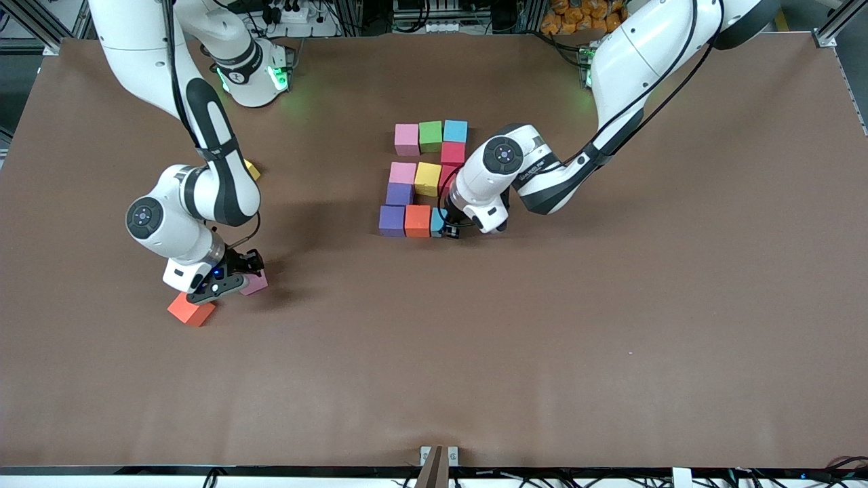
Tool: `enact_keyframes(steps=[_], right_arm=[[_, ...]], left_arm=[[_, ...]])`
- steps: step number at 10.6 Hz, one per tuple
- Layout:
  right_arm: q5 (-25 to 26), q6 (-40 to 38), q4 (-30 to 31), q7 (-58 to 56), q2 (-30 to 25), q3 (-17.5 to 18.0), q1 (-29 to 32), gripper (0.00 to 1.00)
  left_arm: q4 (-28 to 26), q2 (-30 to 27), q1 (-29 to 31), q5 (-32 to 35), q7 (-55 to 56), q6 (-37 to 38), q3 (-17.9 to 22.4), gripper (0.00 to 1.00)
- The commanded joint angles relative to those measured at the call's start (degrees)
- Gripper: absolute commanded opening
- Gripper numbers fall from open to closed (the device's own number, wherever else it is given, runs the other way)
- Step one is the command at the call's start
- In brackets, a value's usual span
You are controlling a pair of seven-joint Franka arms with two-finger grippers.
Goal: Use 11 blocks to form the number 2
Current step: 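Place the cyan cube beside orange with the left gripper while right sets pink down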
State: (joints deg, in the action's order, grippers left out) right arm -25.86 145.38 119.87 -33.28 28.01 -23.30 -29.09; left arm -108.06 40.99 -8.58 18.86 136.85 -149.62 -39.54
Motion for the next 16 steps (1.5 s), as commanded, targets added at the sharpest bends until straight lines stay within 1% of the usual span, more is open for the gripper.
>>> enact_keyframes(steps=[1,2,3,4,5,6,8,9,10,11,12,13,14,15,16], right_arm=[[-0.9,1.6,-0.2,0.1,2.1,0.3,0.7,0.52],[-1.0,1.6,-0.2,0.1,2.1,0.3,0.7,0.58],[-1.4,1.6,-0.2,0.1,2.1,0.3,0.6,0.81],[-1.6,1.6,-0.2,0.1,2.2,0.3,0.6,1.0],[-1.6,1.0,-0.3,0.1,2.2,0.3,0.6,1.0],[-1.6,0.7,-0.3,0.2,1.5,0.3,0.0,1.0],[-1.1,-2.6,-2.3,-0.3,-1.2,-0.3,0.3,1.0],[-0.7,-6.1,-3.7,-0.3,-2.9,-0.5,0.7,1.0],[-0.6,-11.0,-5.7,-0.1,-4.9,-2.5,0.3,1.0],[-0.5,-18.3,-8.4,0.0,-6.5,-5.1,0.0,1.0],[0.8,-23.6,-12.5,-0.2,-7.2,-6.8,0.0,1.0],[5.2,-30.6,-18.0,0.1,-7.2,-8.4,0.4,1.0],[8.1,-38.9,-24.6,0.1,-6.7,-8.8,1.2,1.0],[8.5,-45.7,-29.5,1.1,-6.8,-9.5,1.7,1.0],[10.6,-51.0,-32.7,6.9,-7.3,-9.7,2.5,1.0]], left_arm=[[0.2,0.4,-0.5,1.5,1.4,-1.3,0.3,0.37],[0.3,0.7,-0.5,1.6,1.4,-1.5,0.3,0.41],[0.3,0.8,-0.5,1.6,1.4,-1.9,0.3,0.53],[0.3,1.0,-0.5,1.6,1.4,-2.0,0.3,0.64],[0.4,1.0,-0.5,1.6,1.4,-1.9,0.3,0.85],[0.5,1.0,-0.5,1.5,1.5,-2.0,0.3,1.0],[0.5,1.0,-0.4,1.5,1.6,-2.0,0.3,1.0],[0.5,0.9,0.0,1.5,1.7,-1.9,0.3,1.0],[0.5,0.7,0.2,1.5,1.7,-1.9,0.3,1.0],[0.5,0.5,0.2,1.5,1.7,-1.9,0.3,1.0],[0.5,0.2,0.5,1.6,1.5,-1.8,0.3,1.0],[0.5,-0.1,0.8,1.6,1.1,-1.5,0.3,1.0],[0.6,-0.2,0.7,1.6,0.8,-1.3,0.2,1.0],[0.7,-0.7,0.9,1.6,0.7,-0.2,0.2,1.0],[1.1,-1.0,1.3,1.0,0.8,1.2,0.1,1.0]])
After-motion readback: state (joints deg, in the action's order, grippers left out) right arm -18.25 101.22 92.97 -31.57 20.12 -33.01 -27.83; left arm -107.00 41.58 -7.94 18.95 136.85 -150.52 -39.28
